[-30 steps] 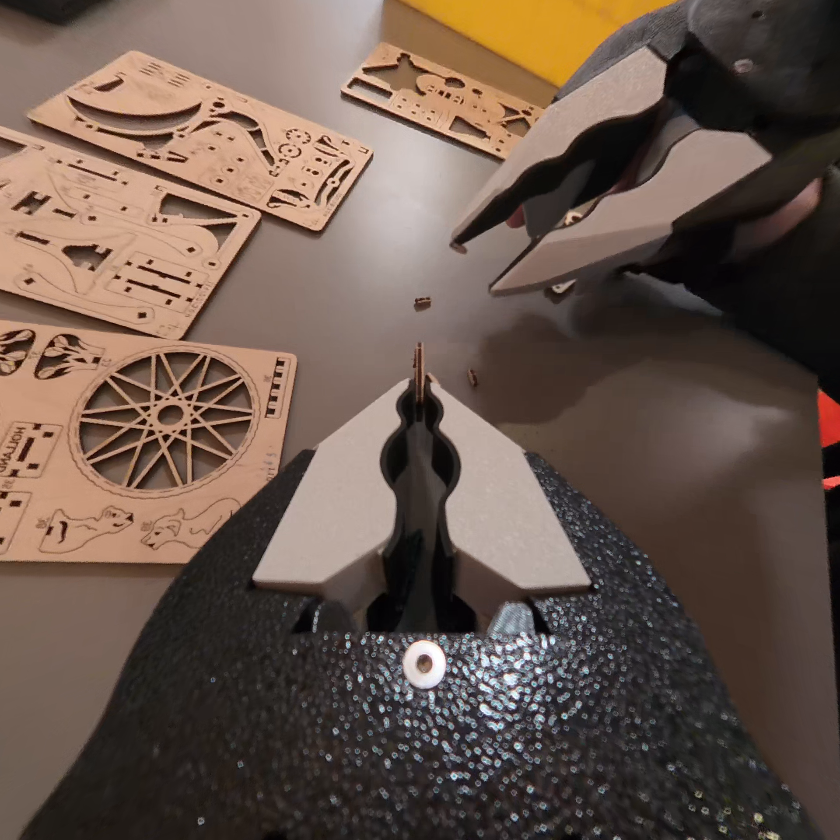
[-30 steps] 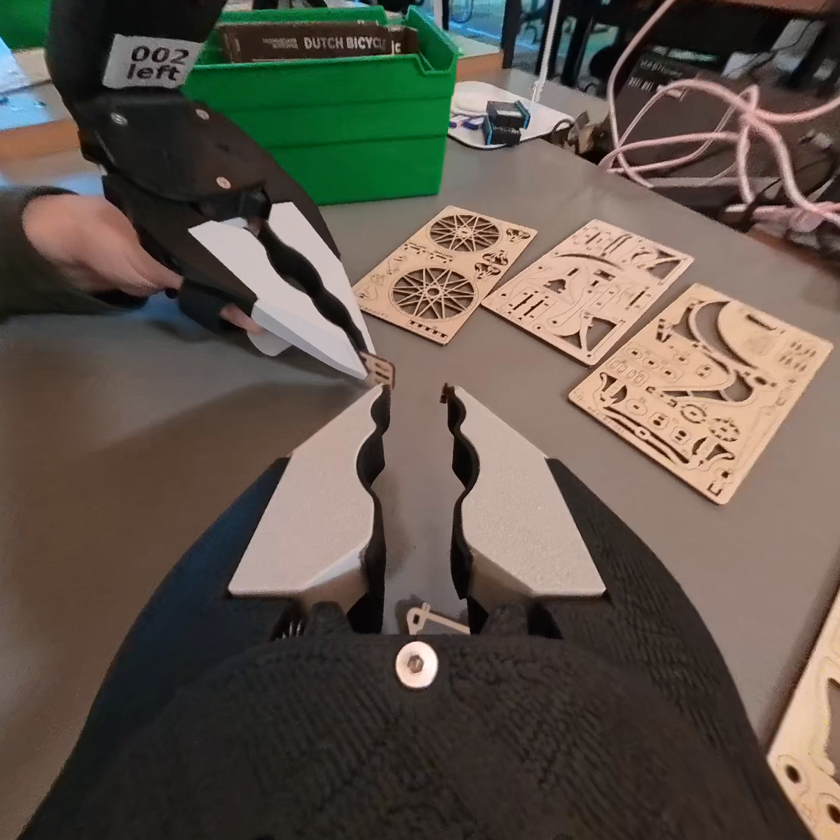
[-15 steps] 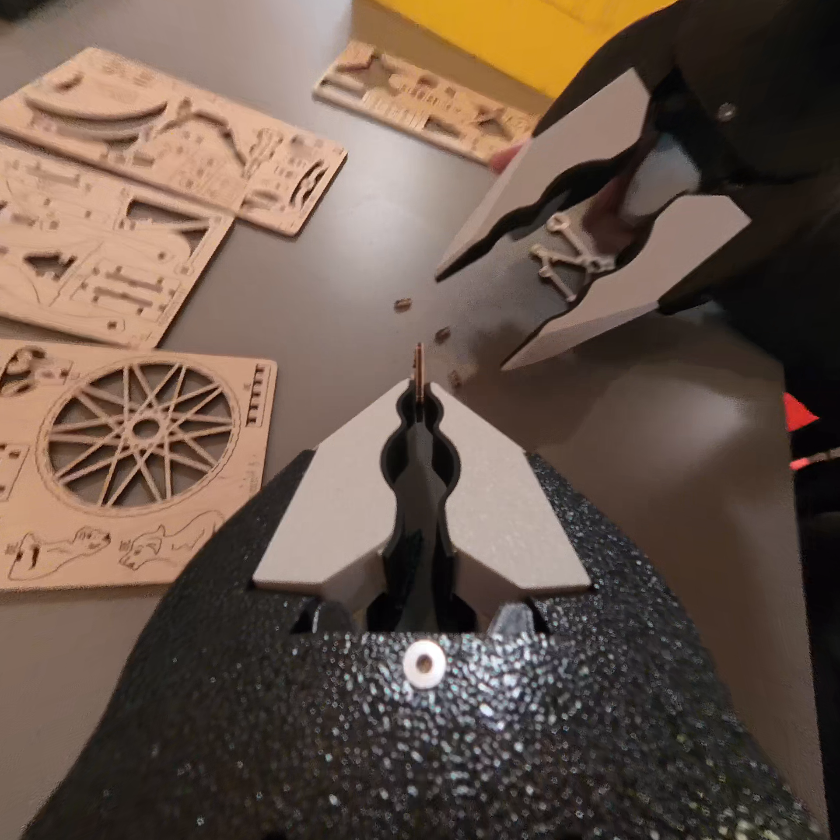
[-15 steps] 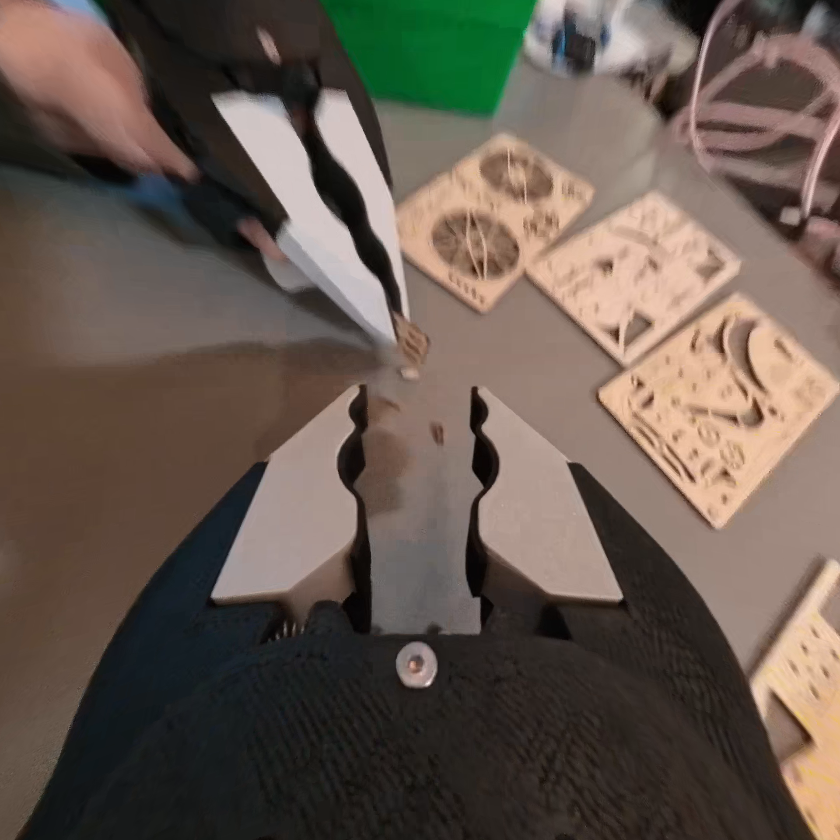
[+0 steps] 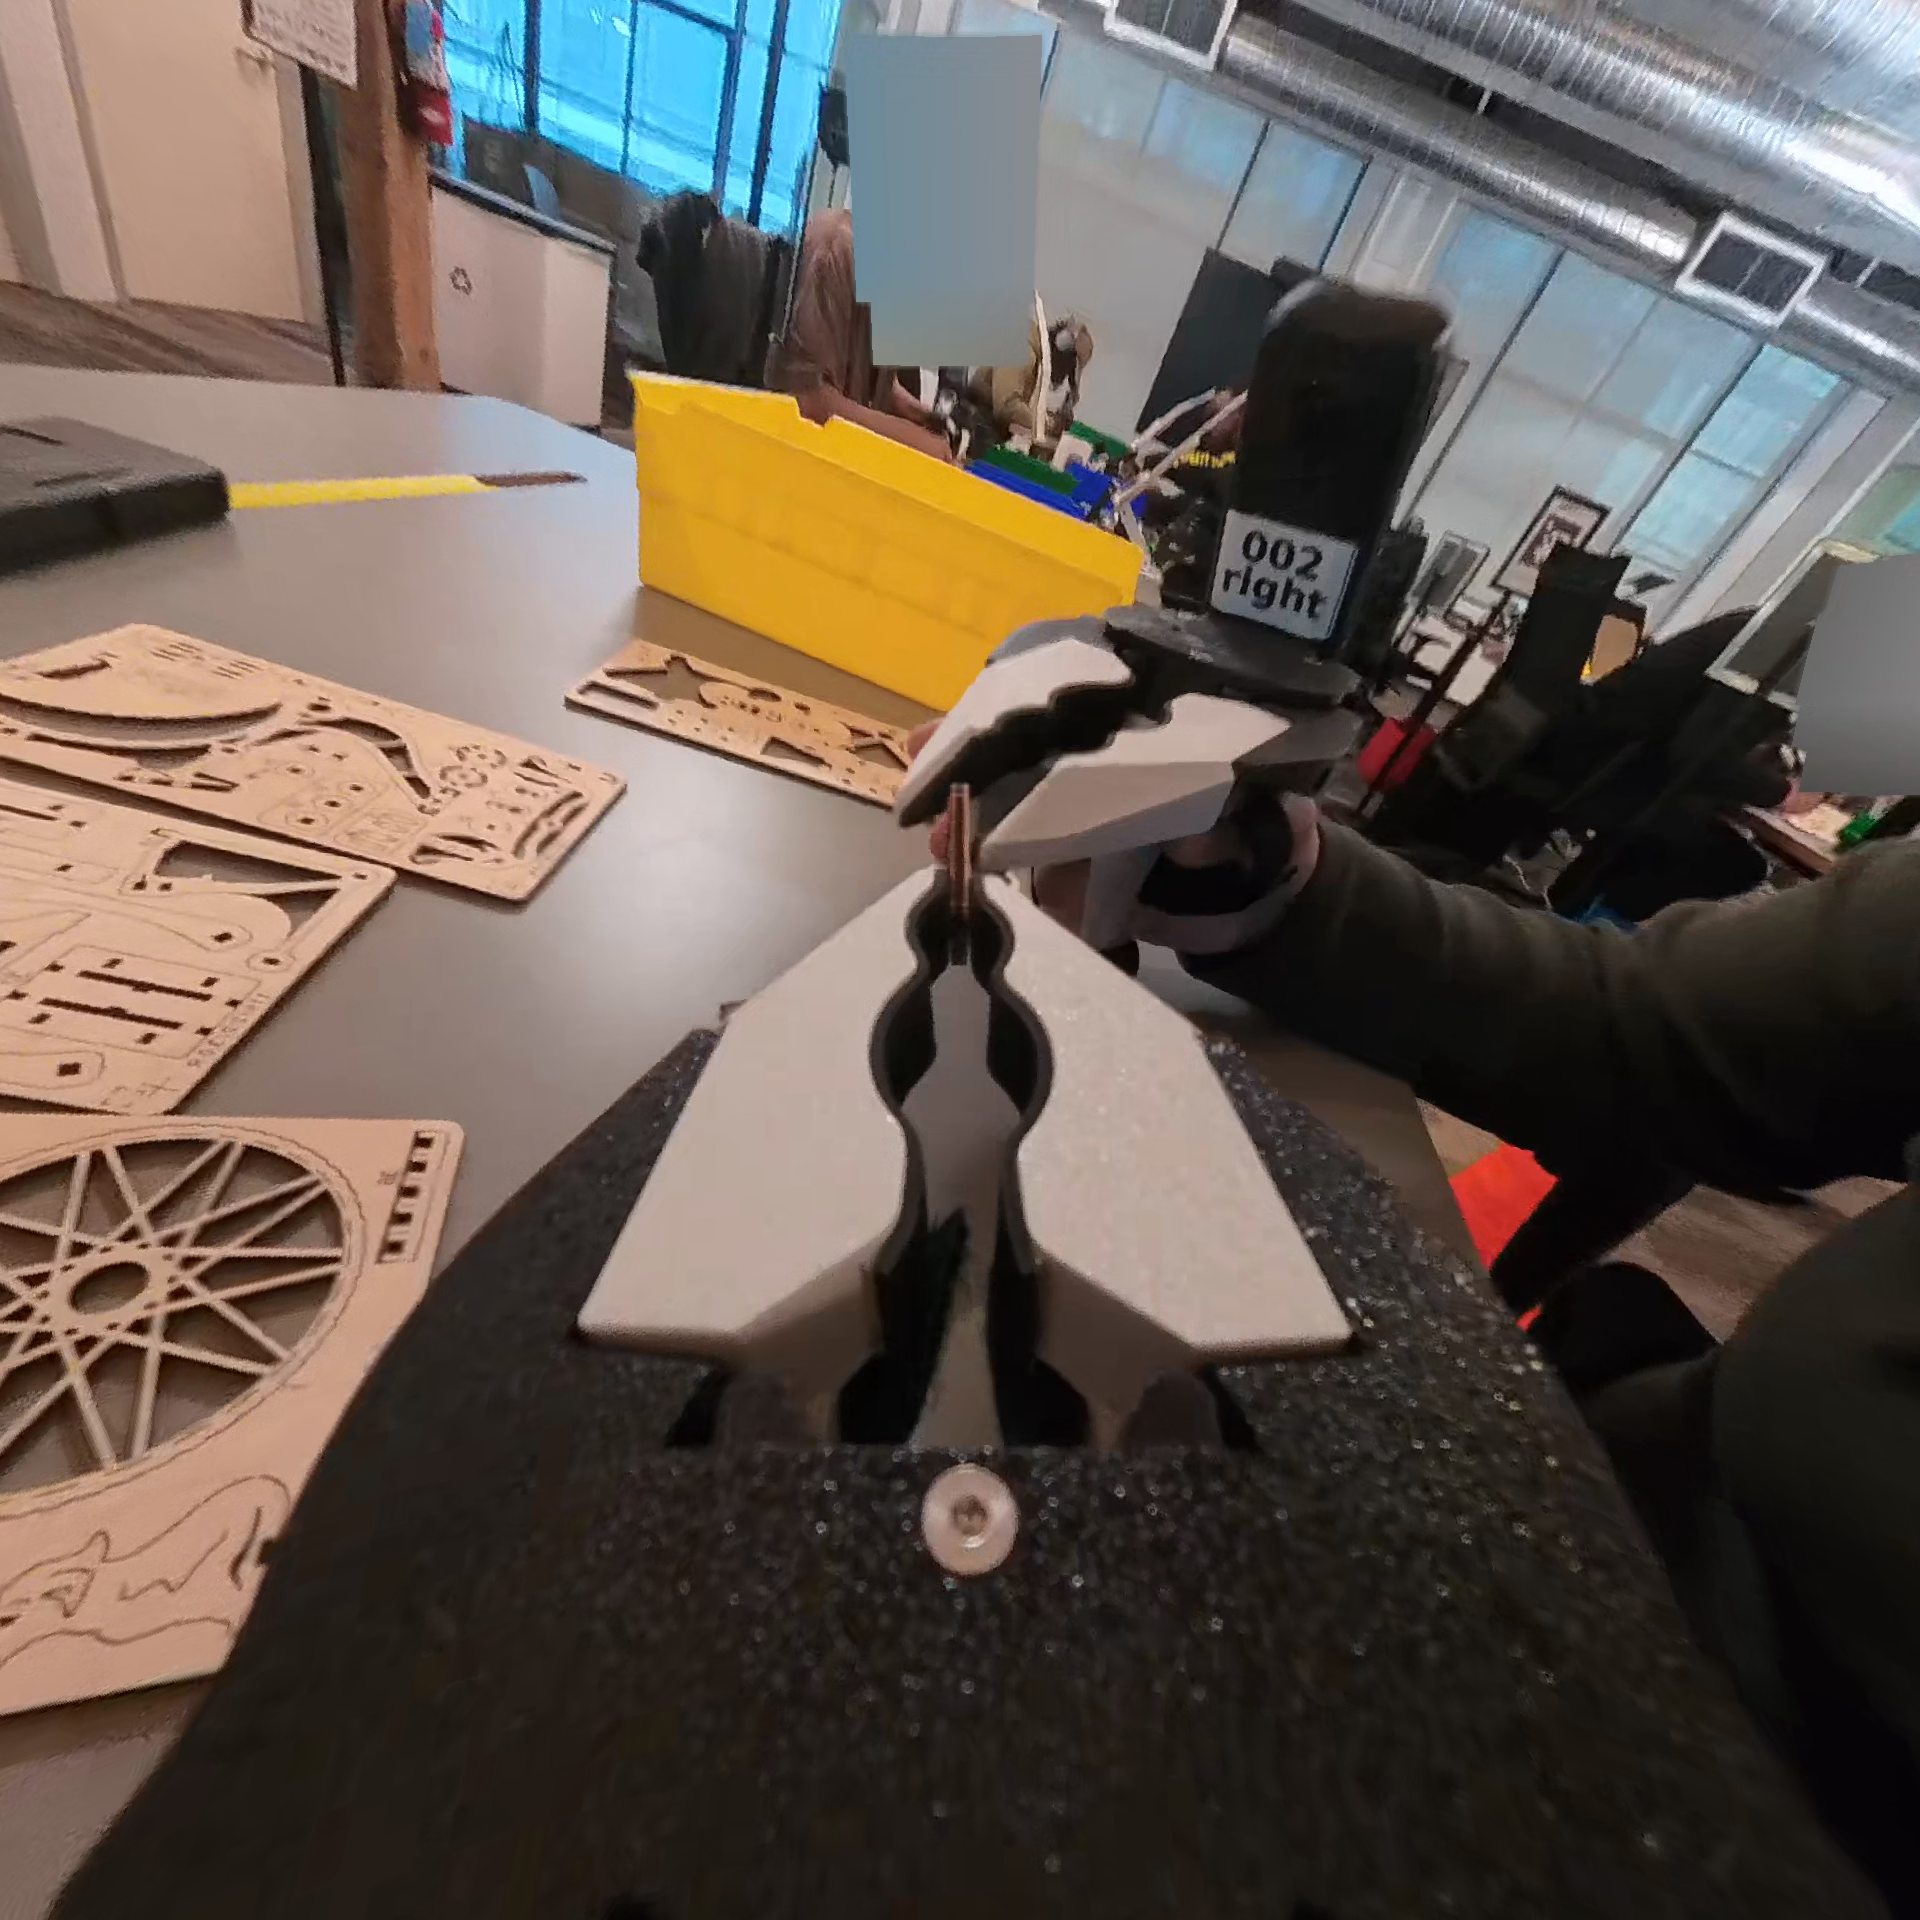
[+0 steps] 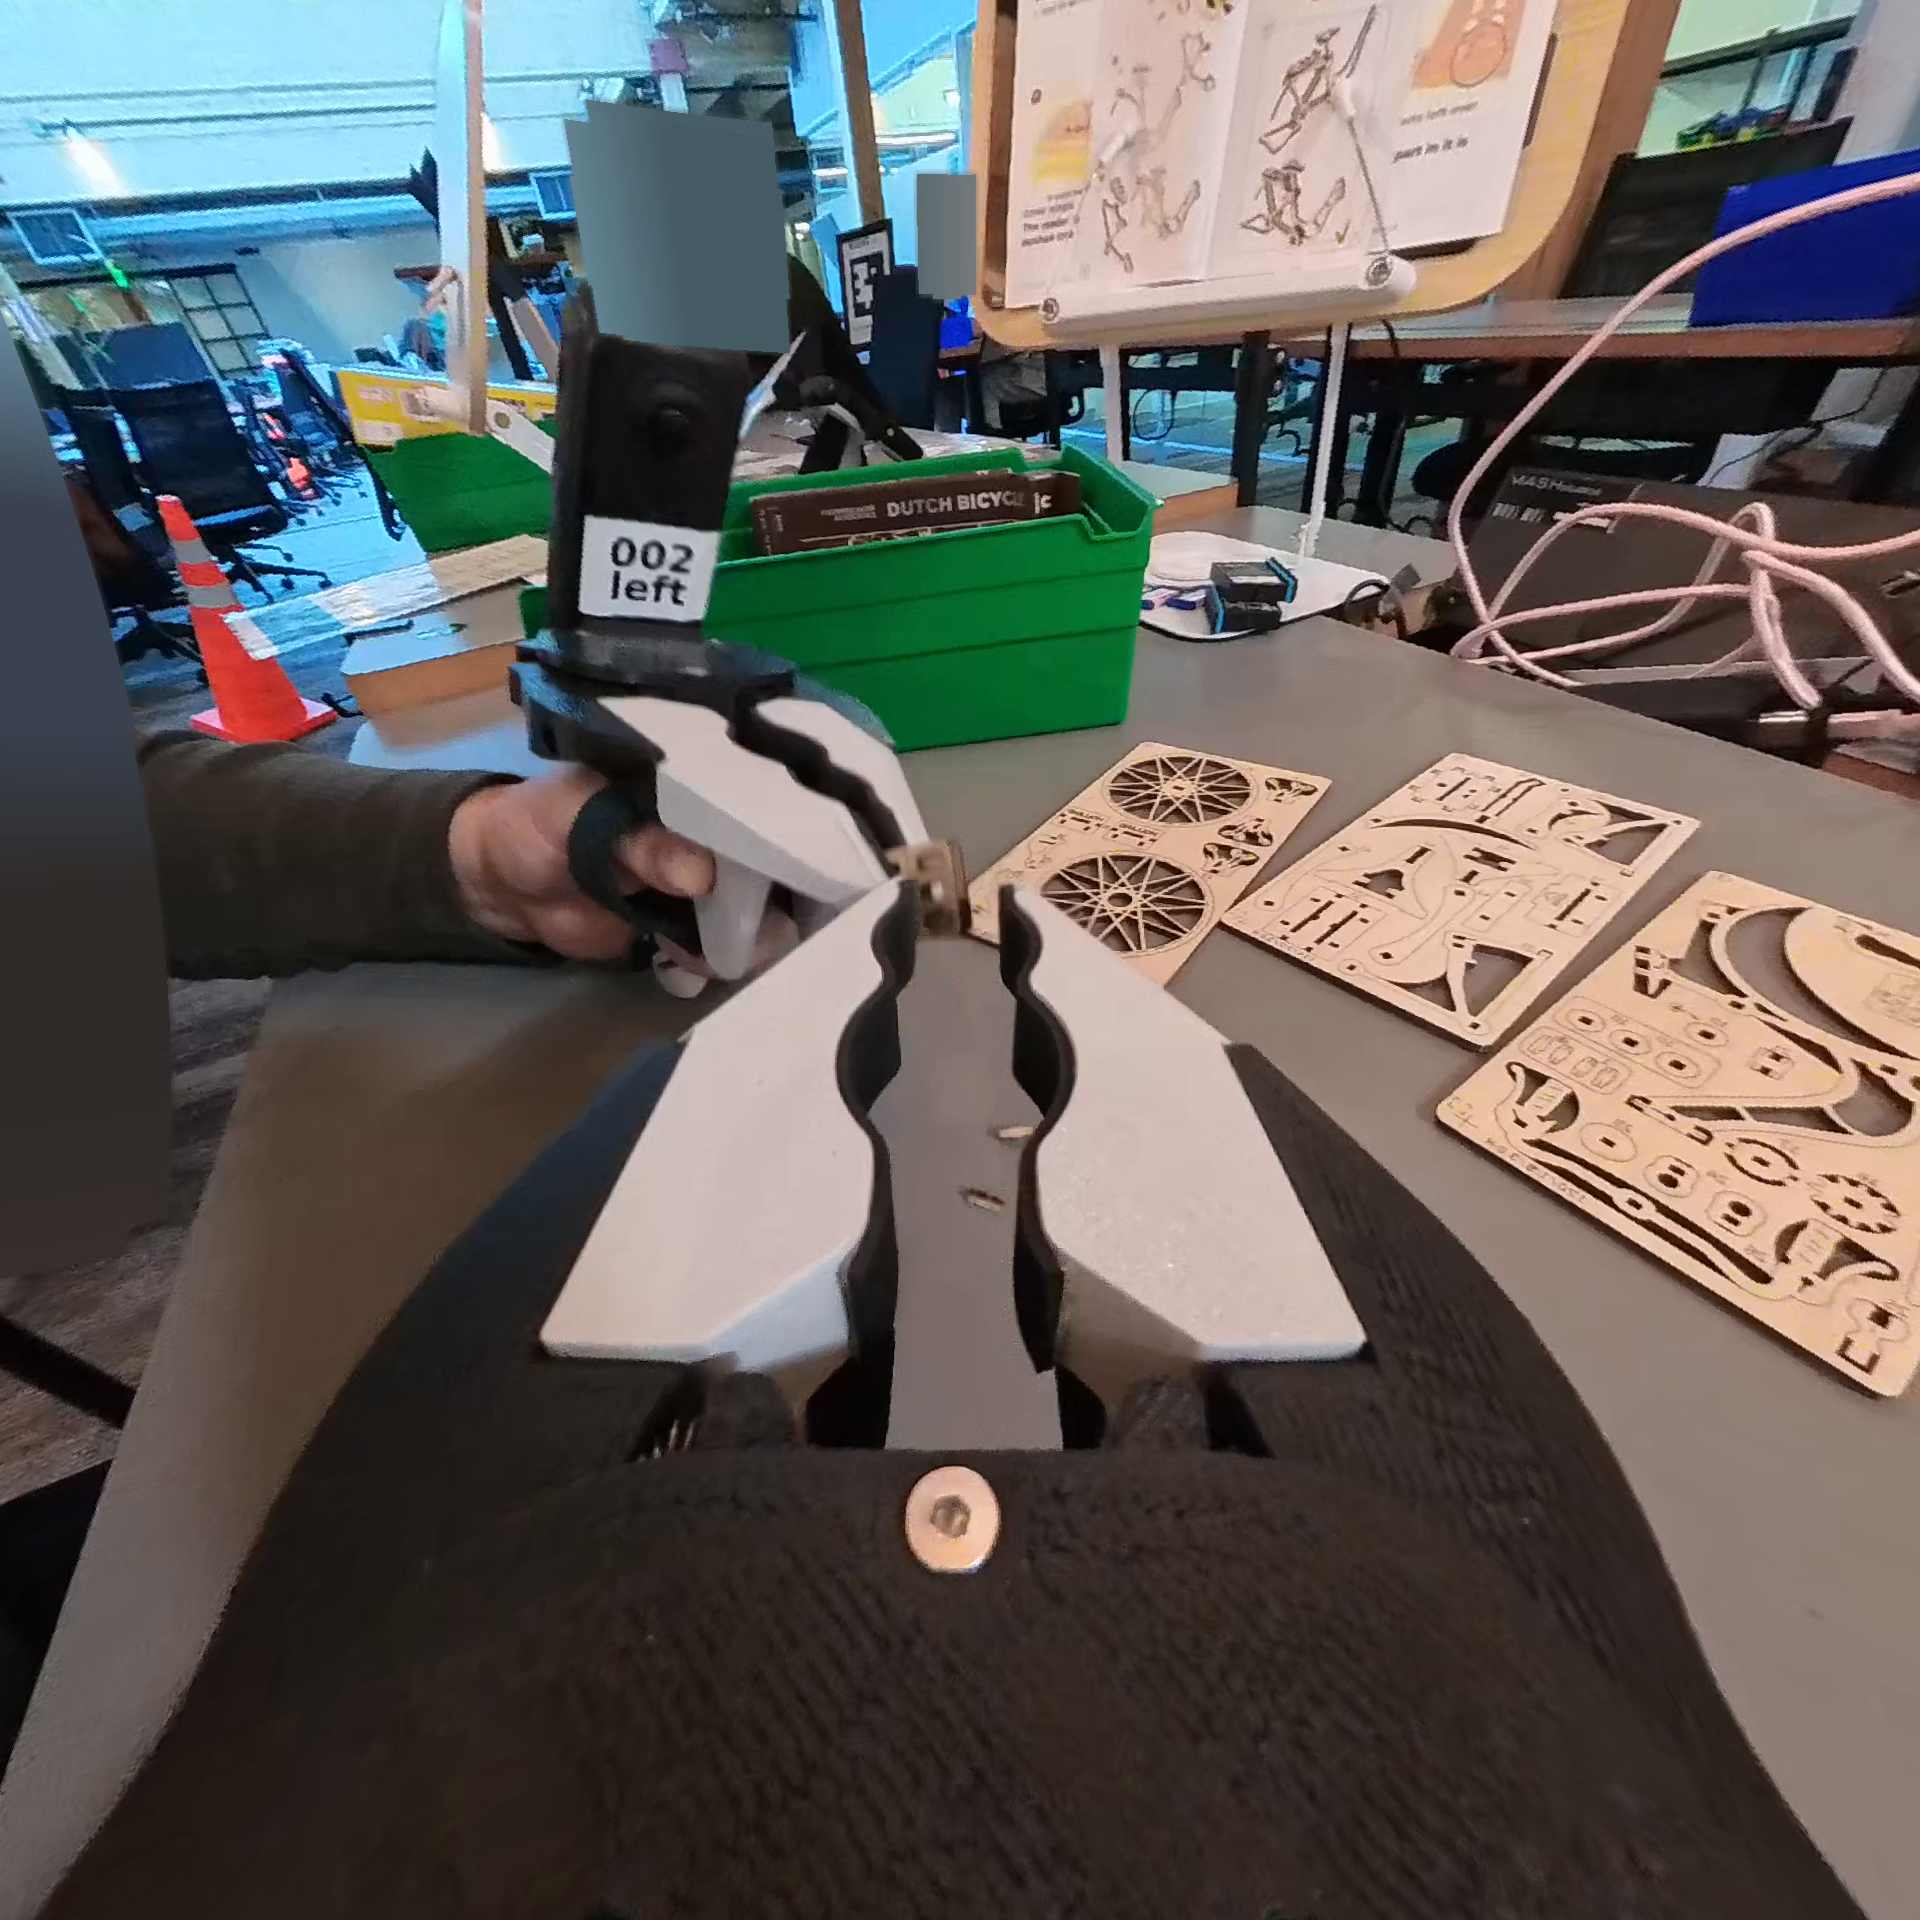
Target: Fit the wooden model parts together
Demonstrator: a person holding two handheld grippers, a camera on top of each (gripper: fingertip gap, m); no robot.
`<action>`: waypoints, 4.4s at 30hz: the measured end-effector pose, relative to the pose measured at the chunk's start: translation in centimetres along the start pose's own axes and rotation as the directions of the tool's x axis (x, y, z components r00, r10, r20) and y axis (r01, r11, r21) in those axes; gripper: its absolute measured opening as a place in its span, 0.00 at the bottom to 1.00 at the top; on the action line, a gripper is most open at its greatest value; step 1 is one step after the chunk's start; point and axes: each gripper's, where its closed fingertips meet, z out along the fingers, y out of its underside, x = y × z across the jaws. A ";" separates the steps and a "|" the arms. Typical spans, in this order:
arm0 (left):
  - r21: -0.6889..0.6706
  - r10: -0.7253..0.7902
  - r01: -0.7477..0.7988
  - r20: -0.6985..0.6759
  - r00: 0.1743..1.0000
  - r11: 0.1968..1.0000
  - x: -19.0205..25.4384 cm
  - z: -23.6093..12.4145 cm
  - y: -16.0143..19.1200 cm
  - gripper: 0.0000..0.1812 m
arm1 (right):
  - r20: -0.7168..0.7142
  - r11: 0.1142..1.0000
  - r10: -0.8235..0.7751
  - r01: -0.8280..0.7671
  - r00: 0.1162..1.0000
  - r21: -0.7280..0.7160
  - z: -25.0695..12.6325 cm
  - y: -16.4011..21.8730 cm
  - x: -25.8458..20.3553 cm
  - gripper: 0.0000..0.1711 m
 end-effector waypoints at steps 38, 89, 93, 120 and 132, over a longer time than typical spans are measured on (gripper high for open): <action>-0.146 0.605 -0.595 0.342 0.719 0.790 -2.6 -1.4 -1.5 0.00 | -0.189 0.975 -0.061 0.099 0.980 0.199 -0.1 -2.6 1.5 0.08; -0.598 0.829 -0.679 0.558 0.029 0.426 -0.5 -7.5 -0.2 0.00 | -0.566 0.700 -0.630 0.704 0.532 -0.118 -4.6 -2.7 4.8 0.00; -0.637 0.859 -0.678 0.512 -0.016 0.367 -0.7 -6.8 -0.1 0.00 | -0.557 0.624 -0.693 0.768 0.459 -0.144 -3.8 -2.8 3.7 0.00; -0.554 0.768 -0.532 0.481 0.422 0.640 -3.4 -5.9 2.3 0.01 | -0.215 0.712 -0.686 0.581 0.695 -0.394 0.6 2.1 2.8 0.04; -0.768 0.499 -0.191 0.187 0.846 0.612 -3.2 -5.5 6.7 0.00 | 0.141 0.564 -0.570 0.509 0.810 -0.650 -1.8 5.3 -2.7 0.01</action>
